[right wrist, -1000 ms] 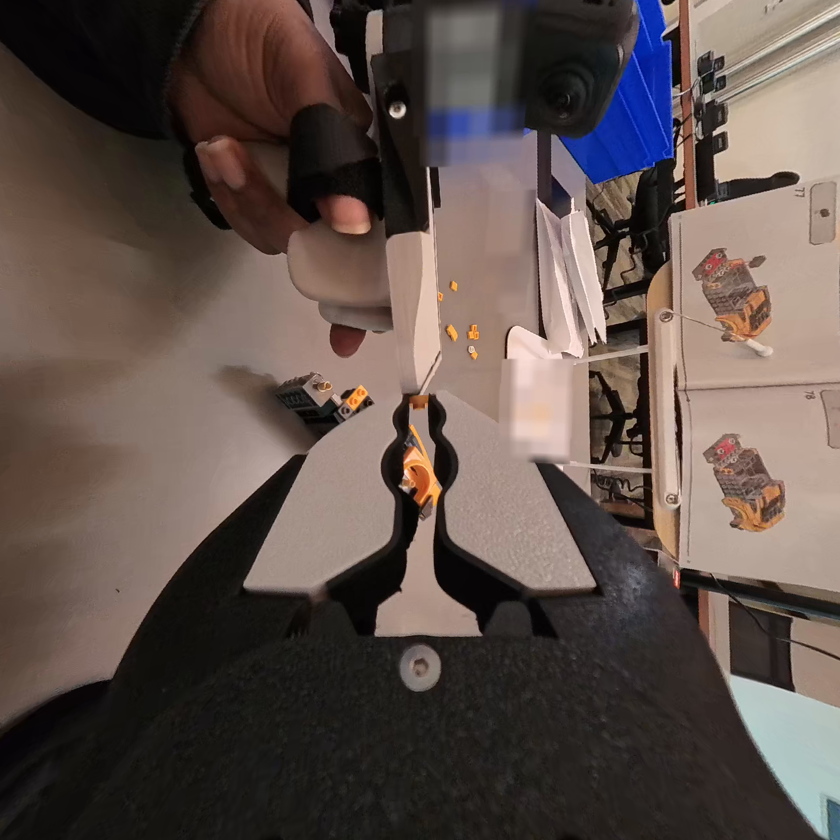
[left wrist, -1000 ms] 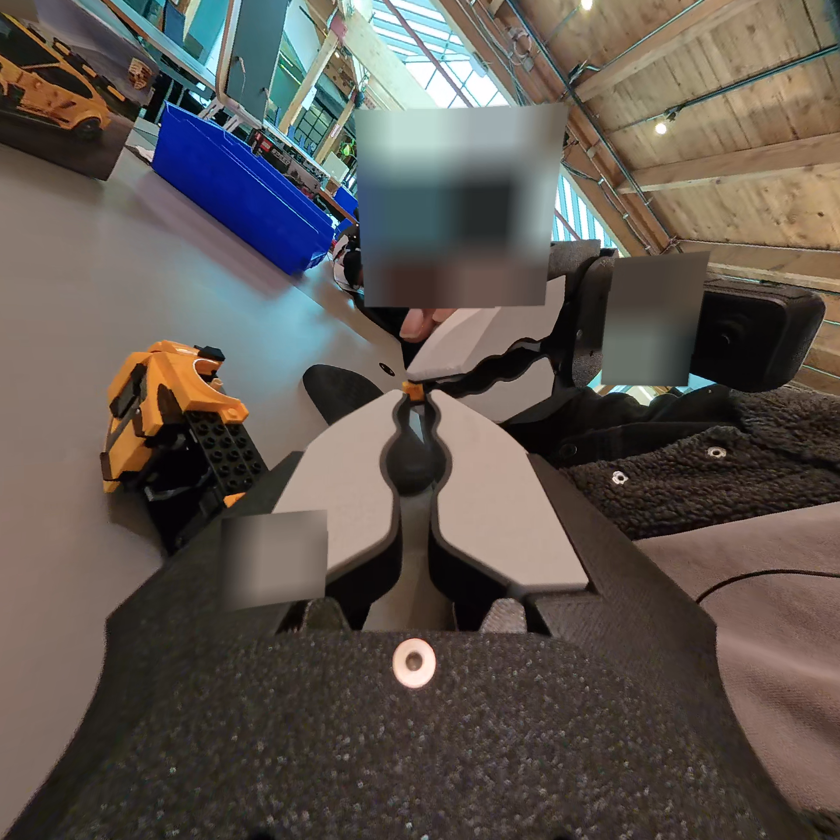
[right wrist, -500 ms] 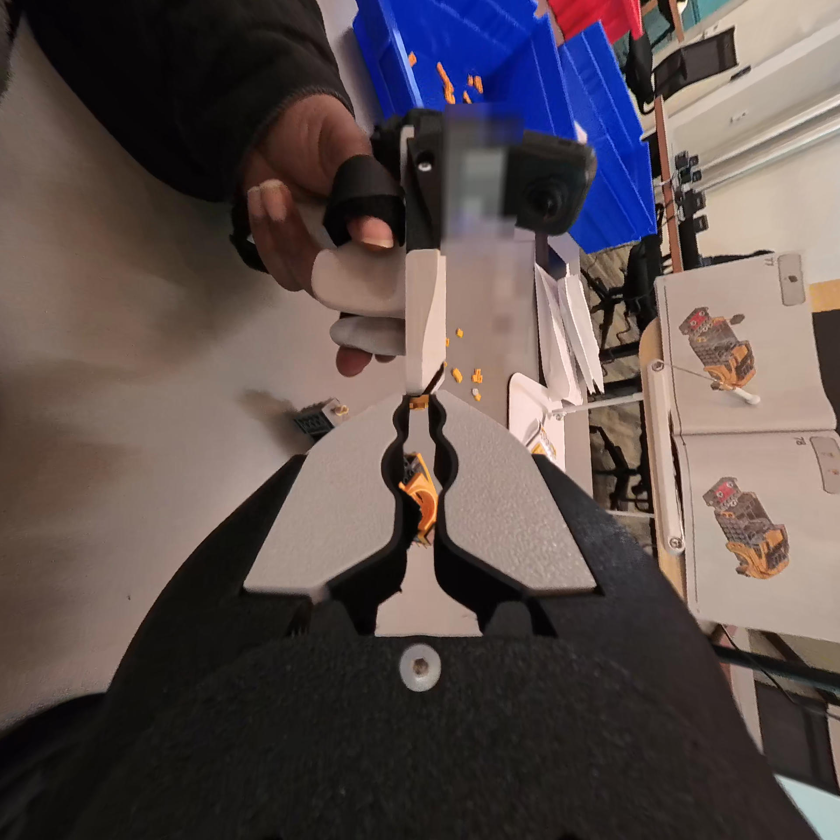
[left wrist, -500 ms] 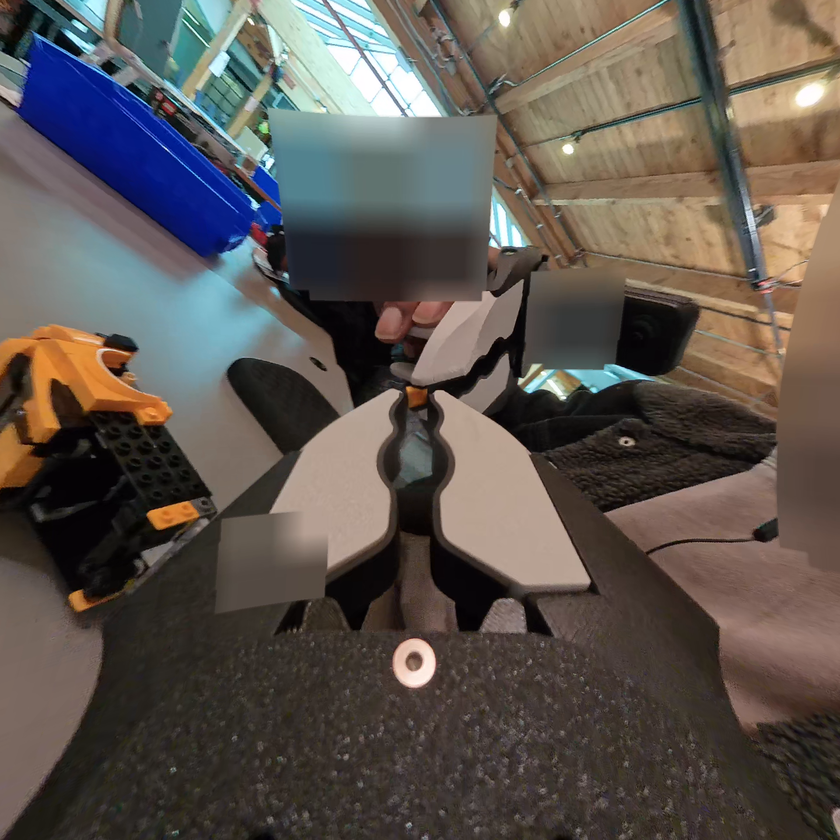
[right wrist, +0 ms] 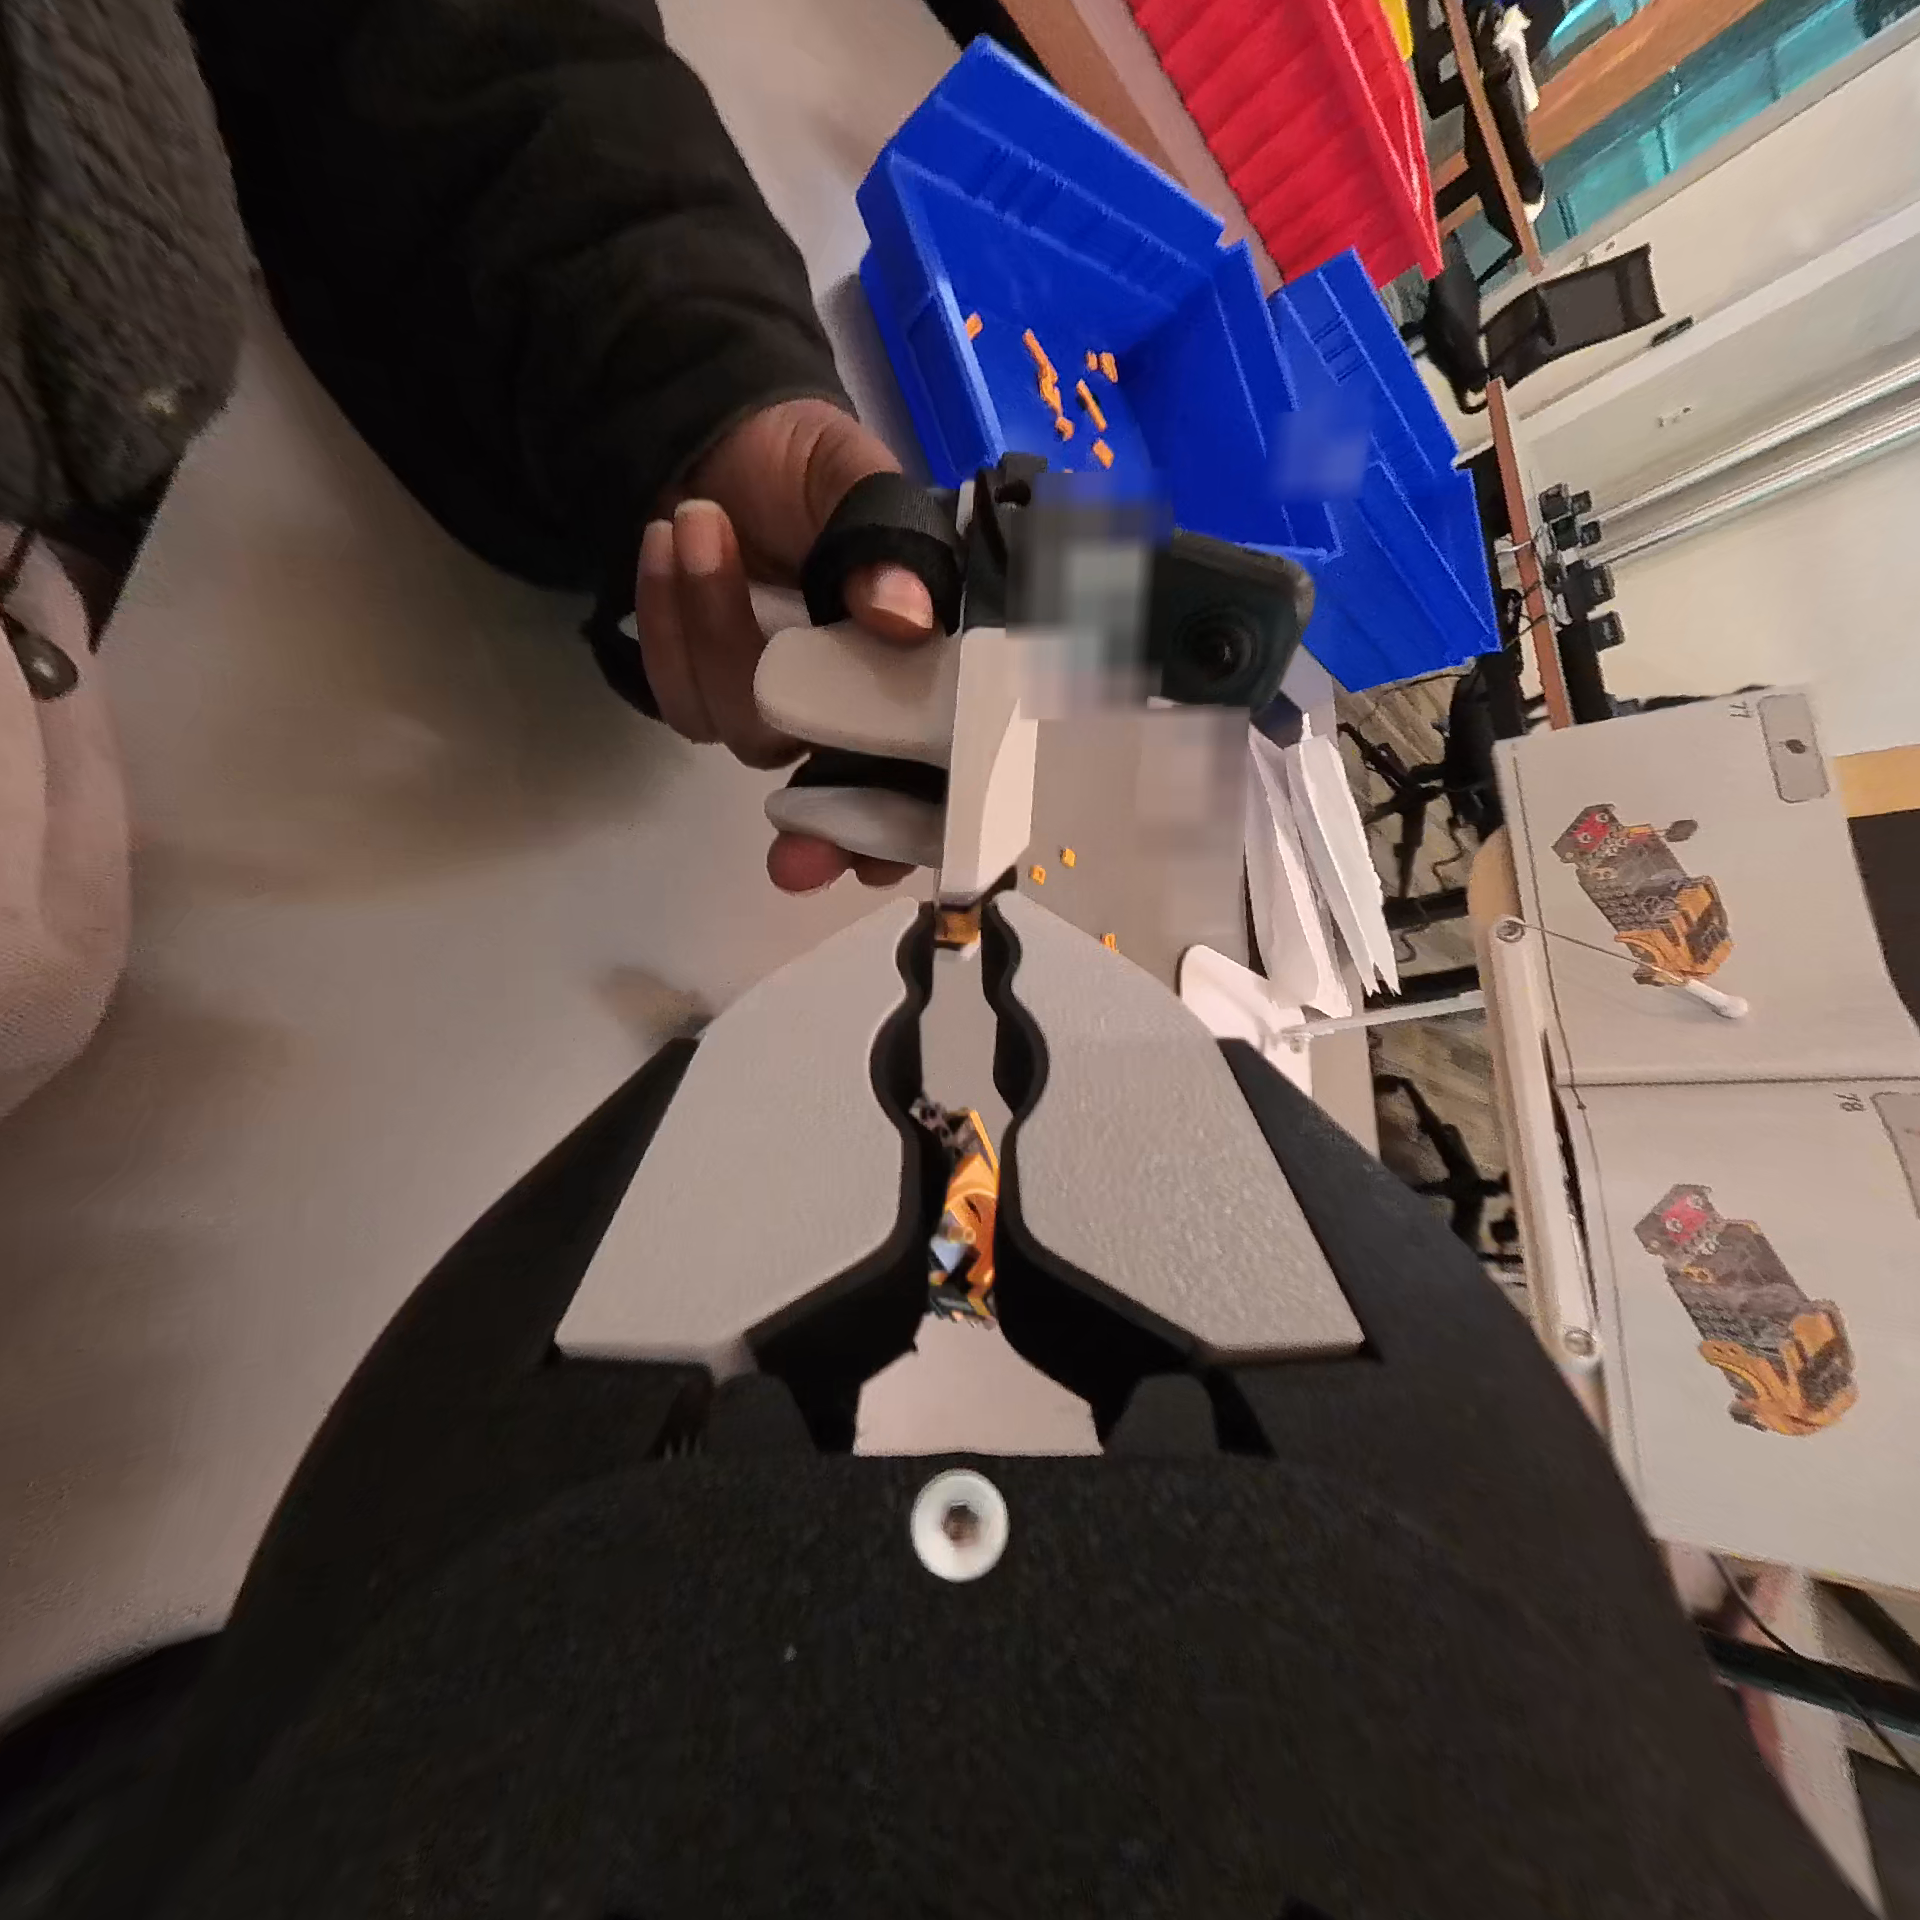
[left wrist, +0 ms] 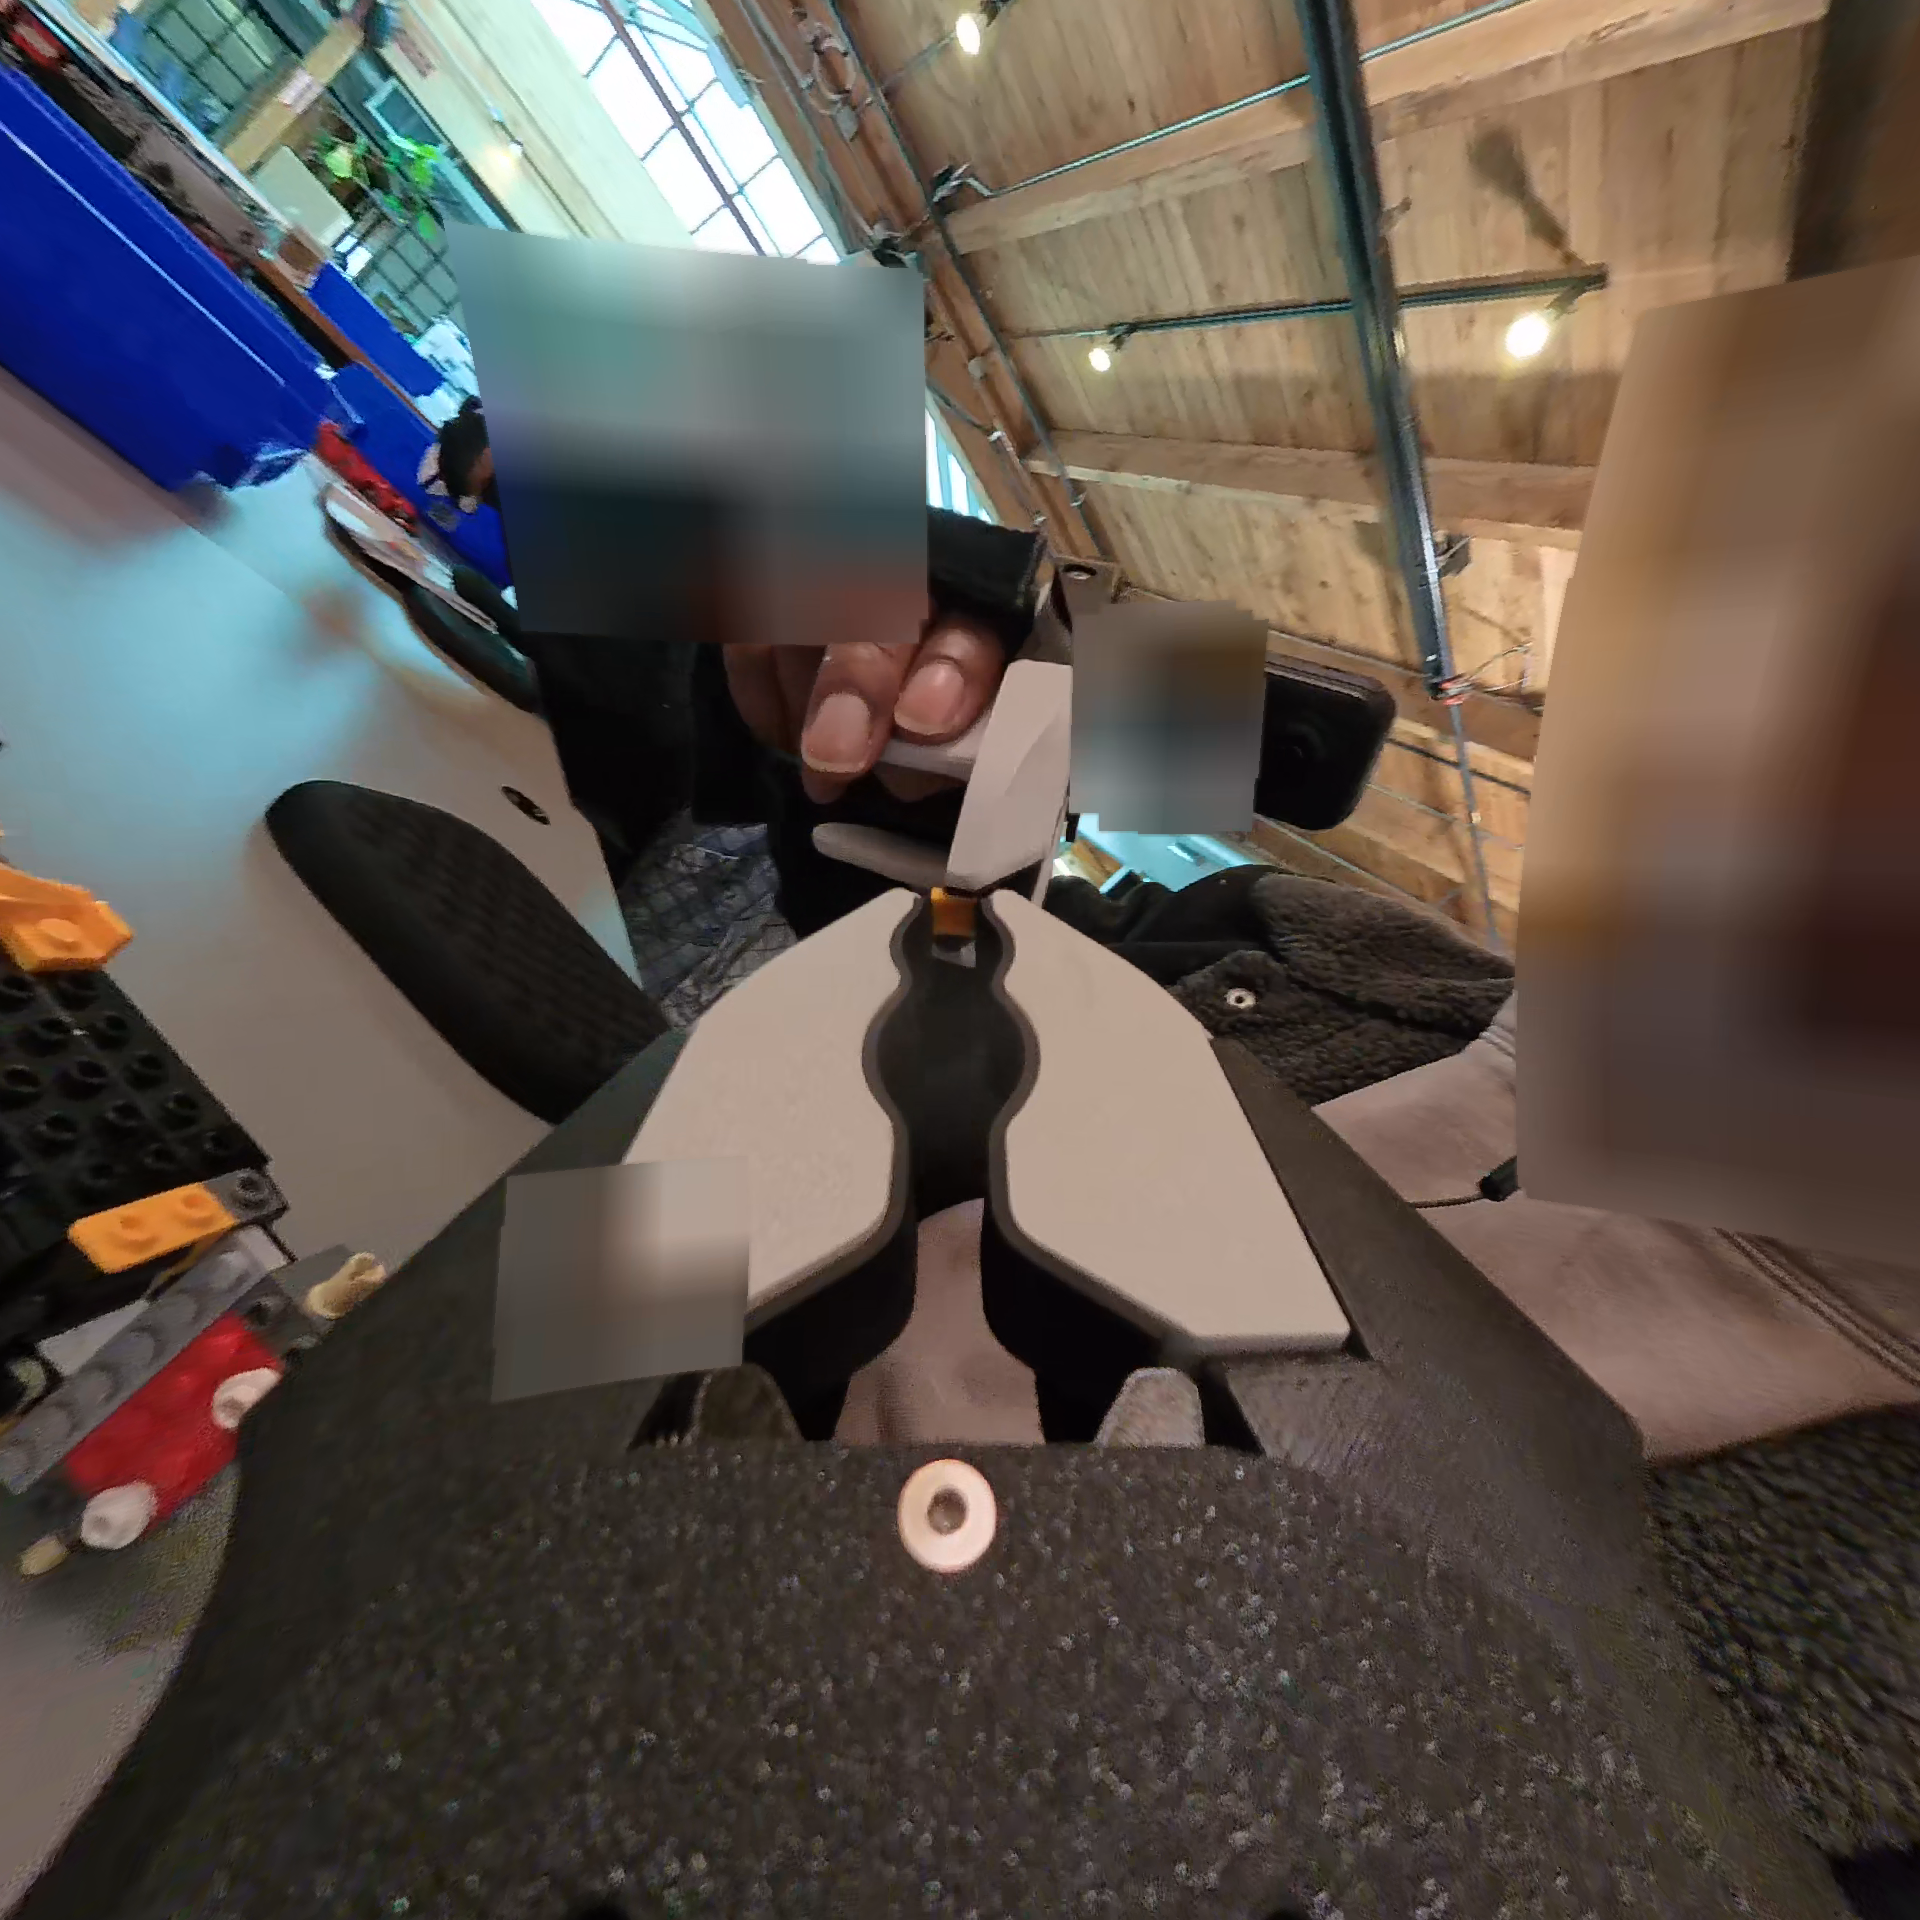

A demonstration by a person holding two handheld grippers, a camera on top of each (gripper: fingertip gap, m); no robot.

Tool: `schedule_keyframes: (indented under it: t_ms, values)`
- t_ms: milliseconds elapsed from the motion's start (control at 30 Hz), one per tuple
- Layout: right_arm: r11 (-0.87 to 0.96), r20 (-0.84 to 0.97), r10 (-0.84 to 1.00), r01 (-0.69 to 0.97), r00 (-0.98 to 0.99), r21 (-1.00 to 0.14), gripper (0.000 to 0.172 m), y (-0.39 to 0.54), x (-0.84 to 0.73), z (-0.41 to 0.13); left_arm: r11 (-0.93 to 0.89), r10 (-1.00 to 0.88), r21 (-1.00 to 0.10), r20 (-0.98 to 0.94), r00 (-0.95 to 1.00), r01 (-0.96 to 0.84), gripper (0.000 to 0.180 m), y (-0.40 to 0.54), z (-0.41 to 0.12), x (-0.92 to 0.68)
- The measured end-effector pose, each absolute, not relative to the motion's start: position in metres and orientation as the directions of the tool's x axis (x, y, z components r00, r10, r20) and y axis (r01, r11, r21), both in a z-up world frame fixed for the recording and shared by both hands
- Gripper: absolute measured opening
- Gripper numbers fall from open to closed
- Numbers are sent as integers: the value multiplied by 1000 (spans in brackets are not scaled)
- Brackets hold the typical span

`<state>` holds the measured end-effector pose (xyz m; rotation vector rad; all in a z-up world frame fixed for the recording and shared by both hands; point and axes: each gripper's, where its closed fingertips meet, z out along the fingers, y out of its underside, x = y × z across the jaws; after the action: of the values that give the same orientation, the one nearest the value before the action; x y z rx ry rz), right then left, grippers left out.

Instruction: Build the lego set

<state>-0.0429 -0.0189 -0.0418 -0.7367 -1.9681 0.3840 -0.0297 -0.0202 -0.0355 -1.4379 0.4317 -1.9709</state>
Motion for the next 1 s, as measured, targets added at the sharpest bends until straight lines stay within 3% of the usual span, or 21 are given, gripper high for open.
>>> schedule_keyframes:
  t_ms: [500, 633, 767, 900, 1000]
  values:
    - [710, 560, 700, 352, -443, -610, 7, -22, -41, -40, -750, -655, -584, 721, -226, 312, 9, -22, -33, -30]
    - [695, 523, 718, 433, -459, -575, 7, 8, -36, -41, -593, -739, -728, 662, 126, 343, 24, 9, -53, -45]
    - [701, 458, 713, 542, -531, -464, 7, 46, -35, -64, -365, -735, -929, 326, 595, 57, 37, 39, -94, -62]
    - [716, 364, 698, 593, -616, -369, 7, 68, -39, -94, -325, -713, -926, 105, 694, -194, 53, 43, -128, -55]
    - [739, 288, 673, 601, -681, -305, 8, 74, -44, -113, -318, -702, -907, 28, 712, -277, 58, 45, -140, -51]
